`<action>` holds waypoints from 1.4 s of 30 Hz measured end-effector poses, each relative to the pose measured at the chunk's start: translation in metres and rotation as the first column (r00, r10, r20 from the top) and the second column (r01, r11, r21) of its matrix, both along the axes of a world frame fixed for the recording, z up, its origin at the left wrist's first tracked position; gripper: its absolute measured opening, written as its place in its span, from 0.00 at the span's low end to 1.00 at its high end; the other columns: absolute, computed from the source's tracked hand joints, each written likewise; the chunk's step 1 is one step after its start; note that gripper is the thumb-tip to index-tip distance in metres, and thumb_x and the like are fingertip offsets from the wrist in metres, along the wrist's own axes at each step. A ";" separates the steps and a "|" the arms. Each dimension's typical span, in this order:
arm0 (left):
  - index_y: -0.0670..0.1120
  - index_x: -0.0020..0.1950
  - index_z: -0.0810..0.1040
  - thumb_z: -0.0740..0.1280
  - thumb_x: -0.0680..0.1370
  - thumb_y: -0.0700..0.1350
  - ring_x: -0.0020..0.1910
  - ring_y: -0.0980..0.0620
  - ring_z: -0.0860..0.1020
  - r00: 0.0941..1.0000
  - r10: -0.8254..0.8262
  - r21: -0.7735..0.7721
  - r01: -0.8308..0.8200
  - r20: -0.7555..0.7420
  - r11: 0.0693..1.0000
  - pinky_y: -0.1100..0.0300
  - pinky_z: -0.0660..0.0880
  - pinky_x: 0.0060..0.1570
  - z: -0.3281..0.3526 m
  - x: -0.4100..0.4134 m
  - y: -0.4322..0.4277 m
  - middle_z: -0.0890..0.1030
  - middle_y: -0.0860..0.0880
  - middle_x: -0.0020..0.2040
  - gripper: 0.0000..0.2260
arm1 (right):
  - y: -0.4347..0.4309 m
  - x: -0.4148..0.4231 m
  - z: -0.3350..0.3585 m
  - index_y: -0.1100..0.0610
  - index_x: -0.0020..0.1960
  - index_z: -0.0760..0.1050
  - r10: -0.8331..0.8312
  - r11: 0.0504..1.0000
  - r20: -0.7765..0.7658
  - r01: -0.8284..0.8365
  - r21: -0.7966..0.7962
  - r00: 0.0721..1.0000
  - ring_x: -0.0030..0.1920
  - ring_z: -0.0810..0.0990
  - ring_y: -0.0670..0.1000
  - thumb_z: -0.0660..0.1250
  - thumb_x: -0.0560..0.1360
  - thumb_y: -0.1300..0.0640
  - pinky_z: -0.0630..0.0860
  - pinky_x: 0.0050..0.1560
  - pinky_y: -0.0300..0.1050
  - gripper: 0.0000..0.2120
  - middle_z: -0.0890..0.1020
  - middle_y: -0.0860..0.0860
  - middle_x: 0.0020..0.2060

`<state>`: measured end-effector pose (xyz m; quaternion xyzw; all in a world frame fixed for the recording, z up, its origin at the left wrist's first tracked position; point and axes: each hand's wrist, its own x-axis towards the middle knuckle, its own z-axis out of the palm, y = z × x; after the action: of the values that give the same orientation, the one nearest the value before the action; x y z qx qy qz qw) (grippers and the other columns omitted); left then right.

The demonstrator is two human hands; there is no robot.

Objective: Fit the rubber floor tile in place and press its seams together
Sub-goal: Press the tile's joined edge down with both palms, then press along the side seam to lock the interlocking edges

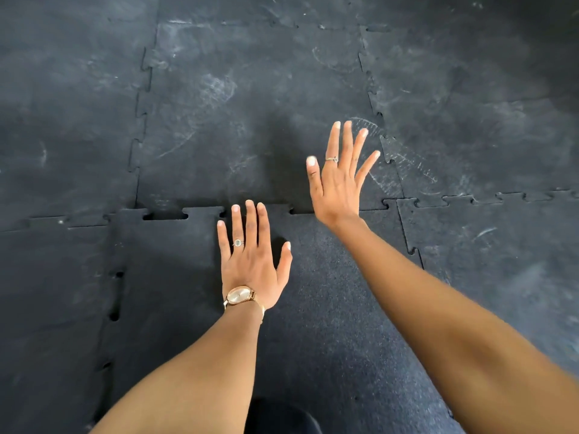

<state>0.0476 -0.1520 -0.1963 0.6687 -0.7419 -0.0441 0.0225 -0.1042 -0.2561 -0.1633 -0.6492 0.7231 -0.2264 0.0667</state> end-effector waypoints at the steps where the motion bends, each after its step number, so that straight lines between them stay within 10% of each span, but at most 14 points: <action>1: 0.41 0.80 0.48 0.46 0.80 0.60 0.79 0.41 0.47 1.000 -0.001 0.001 0.001 -0.011 1.000 0.40 0.46 0.76 0.000 0.000 0.000 0.52 0.43 0.80 0.33 | 0.002 0.006 0.004 0.58 0.80 0.43 -0.024 0.993 0.014 0.025 -0.113 1.000 0.77 0.36 0.60 0.43 0.83 0.42 0.29 0.72 0.64 0.31 0.45 0.56 0.79; 3: 0.41 0.80 0.48 0.45 0.81 0.60 0.79 0.42 0.47 1.000 -0.001 -0.006 0.000 -0.017 1.000 0.40 0.45 0.76 -0.001 0.001 0.000 0.51 0.43 0.80 0.33 | 0.004 0.013 0.004 0.56 0.80 0.45 -0.062 0.983 -0.041 0.054 -0.177 0.997 0.78 0.37 0.60 0.42 0.82 0.41 0.28 0.72 0.62 0.31 0.46 0.55 0.79; 8: 0.40 0.80 0.49 0.45 0.81 0.60 0.79 0.41 0.47 1.000 -0.005 -0.018 0.005 -0.007 1.000 0.41 0.43 0.76 -0.003 0.001 -0.001 0.52 0.42 0.80 0.33 | 0.016 0.015 -0.034 0.52 0.80 0.41 -0.047 0.931 -0.255 0.134 0.338 0.966 0.77 0.33 0.60 0.36 0.80 0.36 0.38 0.71 0.73 0.34 0.41 0.53 0.79; 27: 0.41 0.80 0.47 0.46 0.78 0.67 0.79 0.41 0.45 0.997 -0.022 -0.005 0.023 0.075 1.000 0.38 0.46 0.75 -0.001 0.081 0.008 0.48 0.38 0.80 0.39 | 0.015 0.017 -0.030 0.55 0.80 0.43 -0.053 0.930 -0.195 0.119 0.347 0.979 0.78 0.35 0.58 0.37 0.80 0.38 0.36 0.72 0.71 0.33 0.45 0.52 0.80; 35: 0.43 0.80 0.46 0.44 0.78 0.68 0.79 0.43 0.44 1.000 -0.012 -0.020 0.013 0.024 1.000 0.39 0.46 0.76 -0.004 0.081 0.006 0.47 0.39 0.80 0.39 | -0.023 0.094 0.021 0.57 0.80 0.48 -0.017 0.977 0.025 0.022 -0.213 1.000 0.78 0.42 0.62 0.42 0.81 0.37 0.29 0.73 0.59 0.34 0.50 0.57 0.79; 39: 0.41 0.80 0.49 0.47 0.78 0.67 0.79 0.42 0.46 1.000 -0.021 -0.035 0.022 0.020 0.999 0.38 0.48 0.75 -0.005 0.081 0.006 0.49 0.39 0.80 0.39 | -0.007 0.103 -0.027 0.55 0.80 0.38 0.060 0.964 -0.243 0.007 0.266 0.968 0.77 0.35 0.61 0.37 0.80 0.37 0.38 0.72 0.71 0.34 0.41 0.55 0.79; 42: 0.41 0.80 0.49 0.47 0.78 0.67 0.79 0.42 0.46 1.000 -0.021 -0.014 0.022 0.018 1.000 0.38 0.47 0.75 -0.002 0.080 0.007 0.48 0.39 0.80 0.39 | -0.012 0.100 -0.035 0.54 0.79 0.37 0.065 0.954 -0.220 0.004 0.299 0.973 0.77 0.33 0.59 0.34 0.80 0.37 0.37 0.71 0.72 0.34 0.39 0.53 0.79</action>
<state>0.1276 -0.1452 -0.1985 0.6609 -0.7495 -0.0331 0.0201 -0.0045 -0.2676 -0.1979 -0.6645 0.7416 -0.0380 0.0841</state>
